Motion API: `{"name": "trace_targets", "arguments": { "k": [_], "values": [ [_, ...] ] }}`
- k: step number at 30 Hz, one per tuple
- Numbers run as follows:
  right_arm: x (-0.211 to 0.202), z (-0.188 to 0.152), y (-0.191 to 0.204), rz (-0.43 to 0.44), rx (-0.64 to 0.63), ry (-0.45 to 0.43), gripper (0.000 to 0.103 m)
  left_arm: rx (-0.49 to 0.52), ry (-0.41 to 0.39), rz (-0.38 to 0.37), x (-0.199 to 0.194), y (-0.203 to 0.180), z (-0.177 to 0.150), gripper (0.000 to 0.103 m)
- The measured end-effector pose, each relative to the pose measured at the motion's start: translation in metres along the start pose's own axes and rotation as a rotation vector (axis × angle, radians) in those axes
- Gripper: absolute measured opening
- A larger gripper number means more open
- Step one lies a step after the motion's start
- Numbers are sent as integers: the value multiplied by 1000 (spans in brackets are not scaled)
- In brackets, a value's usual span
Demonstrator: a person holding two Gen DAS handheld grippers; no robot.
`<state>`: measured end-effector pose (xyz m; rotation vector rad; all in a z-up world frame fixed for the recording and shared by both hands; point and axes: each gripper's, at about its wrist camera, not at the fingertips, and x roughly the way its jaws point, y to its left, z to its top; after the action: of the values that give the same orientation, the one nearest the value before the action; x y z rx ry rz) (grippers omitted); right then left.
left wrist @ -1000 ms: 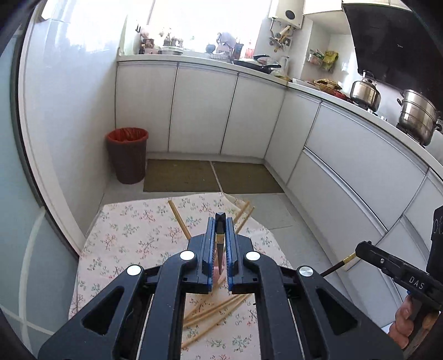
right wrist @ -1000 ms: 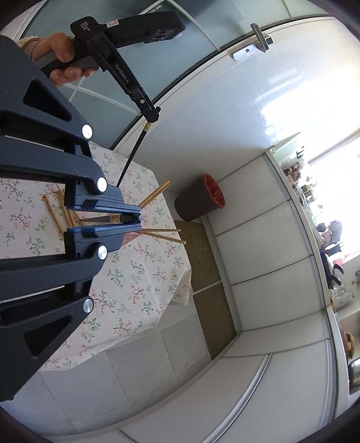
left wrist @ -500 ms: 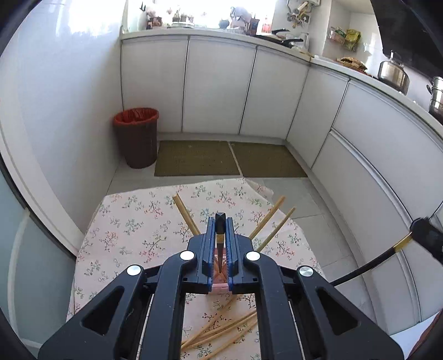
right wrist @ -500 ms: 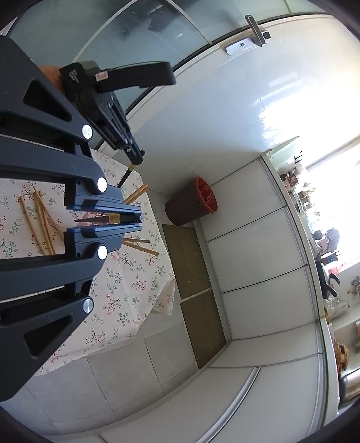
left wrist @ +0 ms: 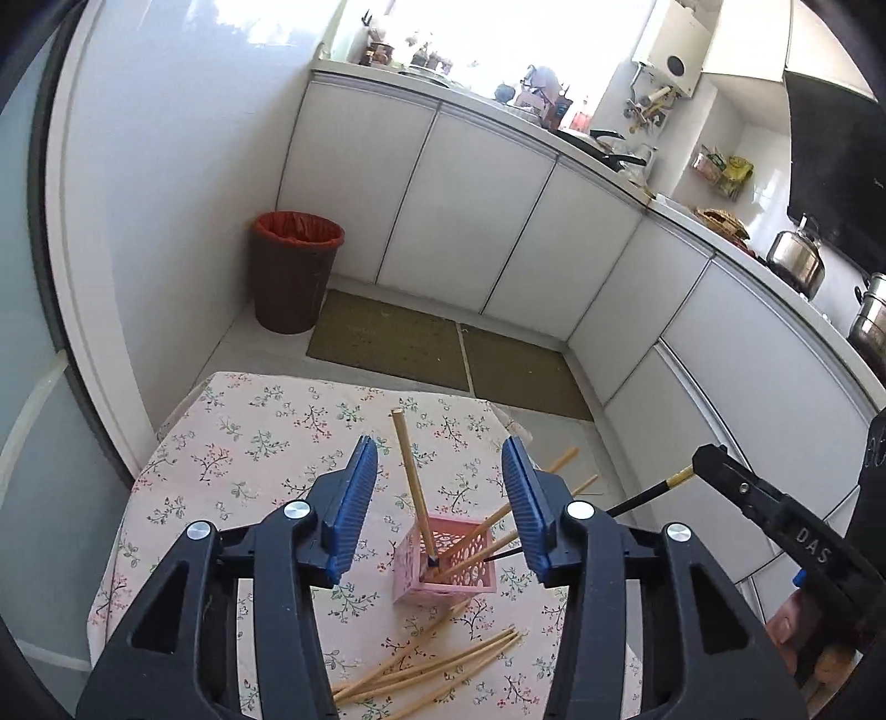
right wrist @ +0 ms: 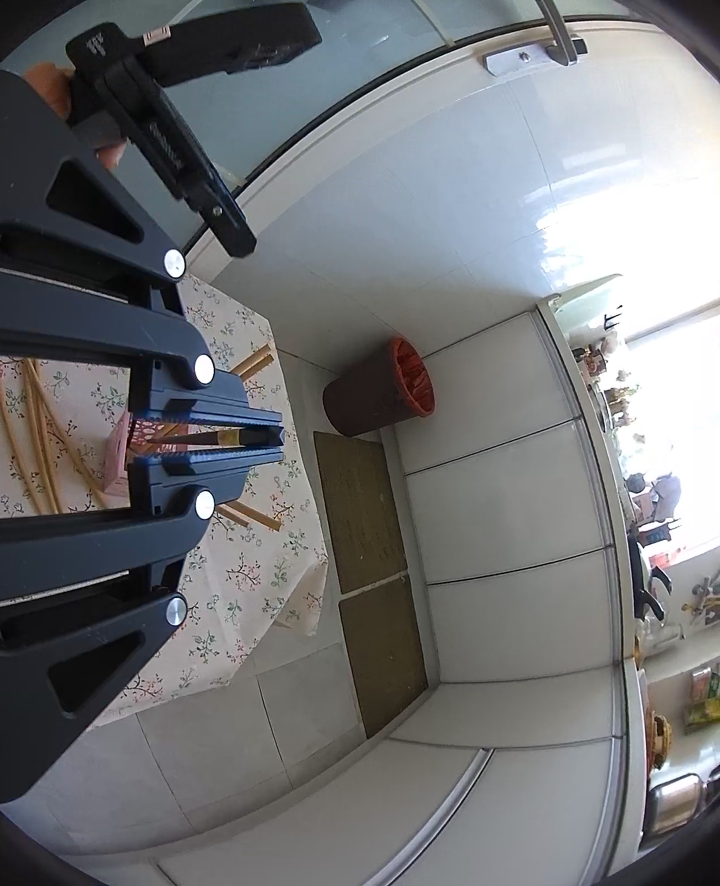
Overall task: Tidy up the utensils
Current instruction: 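Open the left tool then the right tool to drop the black chopsticks in, then move both open tools down to the remaining wooden chopsticks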
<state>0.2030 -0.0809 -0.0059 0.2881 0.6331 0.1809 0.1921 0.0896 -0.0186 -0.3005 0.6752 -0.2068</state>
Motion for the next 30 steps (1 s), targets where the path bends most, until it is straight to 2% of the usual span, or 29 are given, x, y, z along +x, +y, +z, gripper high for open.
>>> {"name": "trace_targets", "arguments": {
  "k": [7,12,16,21,25,27,30],
  "values": [
    [49,-12,9,0,-52,49,10,-6,9,28,1,9,-2,44],
    [40,-12,11,-37,-61,24,12,19,12,45,-2,9,-4,44],
    [22,-12,13,-103,-97,-12,27,30,21,44,-4,4,-8,44],
    [1,-18,6,-146,-82,-27,40,79,0,72,-15,-10,-15,59],
    [-18,-26,-6,-157,-48,-36,54,100,8,70,-23,-17,-24,64],
    [-25,-31,-9,-168,-41,-41,59,106,6,75,-27,-20,-29,71],
    [-34,-38,-14,-175,-35,-42,67,125,7,76,-31,-26,-37,76]
  ]
}}
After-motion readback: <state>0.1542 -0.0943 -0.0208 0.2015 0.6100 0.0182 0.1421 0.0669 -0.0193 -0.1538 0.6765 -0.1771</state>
